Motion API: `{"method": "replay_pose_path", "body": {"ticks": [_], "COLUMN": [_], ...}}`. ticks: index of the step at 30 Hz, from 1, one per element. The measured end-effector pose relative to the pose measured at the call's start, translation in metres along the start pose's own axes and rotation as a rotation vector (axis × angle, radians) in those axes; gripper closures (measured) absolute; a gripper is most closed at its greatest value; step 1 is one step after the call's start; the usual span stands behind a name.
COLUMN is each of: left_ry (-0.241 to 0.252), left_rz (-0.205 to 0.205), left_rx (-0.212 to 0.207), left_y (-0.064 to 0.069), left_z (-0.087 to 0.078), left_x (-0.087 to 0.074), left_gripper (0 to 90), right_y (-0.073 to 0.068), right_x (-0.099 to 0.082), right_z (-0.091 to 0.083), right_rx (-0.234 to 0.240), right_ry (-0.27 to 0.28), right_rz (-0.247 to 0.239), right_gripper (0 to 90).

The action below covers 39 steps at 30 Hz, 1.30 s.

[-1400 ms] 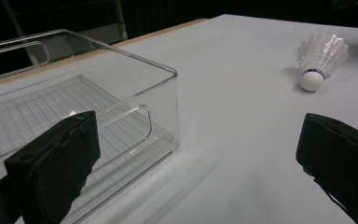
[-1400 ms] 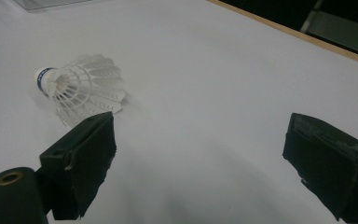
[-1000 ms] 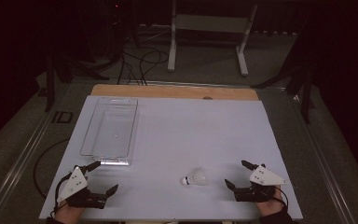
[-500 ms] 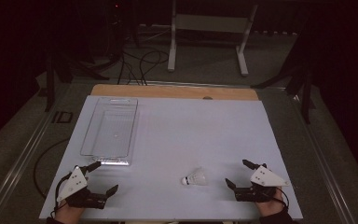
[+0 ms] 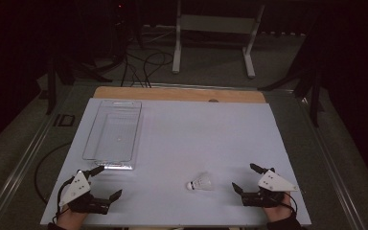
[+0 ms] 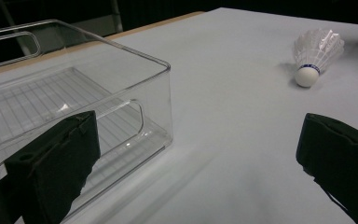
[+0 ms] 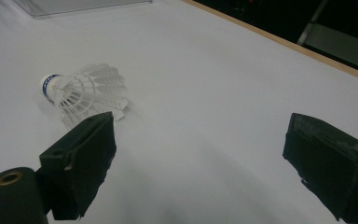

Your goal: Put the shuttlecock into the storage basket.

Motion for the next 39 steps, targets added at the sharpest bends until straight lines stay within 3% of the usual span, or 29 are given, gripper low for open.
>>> {"method": "replay_pose_path", "body": {"ticks": [16,17,22,23,29,31,34,39], "left_ry": [0.003,0.006,0.011,0.001,-0.008,-0.028,-0.035,-0.046], "left_rz": [0.0,-0.007,-0.027,-0.004,0.015,0.048,0.059,0.073], "left_rx": [-0.004,0.014,0.001,-0.002,-0.029,-0.038,-0.047,-0.098], "left_y": [0.001,0.001,0.001,0.002,0.004,0.006,0.007,0.013], "left_z": [-0.003,-0.003,-0.004,-0.005,-0.007,-0.007,-0.006,-0.001], "left_x": [0.009,0.012,0.02,0.025,0.036,0.043,0.047,0.06], "left_gripper": [0.4,0.4,0.4,0.4,0.4,0.4,0.4,0.4], "right_y": [0.0,0.0,0.0,0.001,0.0,0.0,0.0,-0.001], "right_x": [-0.001,-0.001,0.0,0.0,-0.001,0.0,-0.001,0.0], "right_z": [0.0,0.001,0.0,0.0,0.0,0.0,0.001,0.0], "right_rx": [0.008,0.009,0.0,0.0,-0.002,0.0,0.003,0.008], "right_ry": [-0.003,-0.004,-0.002,-0.001,-0.006,-0.007,-0.009,-0.002], "right_rz": [0.007,0.009,0.001,0.002,0.005,0.003,0.004,0.007], "right_gripper": [8.9,8.9,8.9,8.9,8.9,8.9,8.9,8.9]}}
Point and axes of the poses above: each handheld gripper's, and its own axes: z roughly forward along the jaws, x roughly out of its top, y roughly to its right, the point moved 2 cm from there along z, roughly forward along the jaws, and after that the axes turned 5 degrees about -z, right-handed, at the moved point
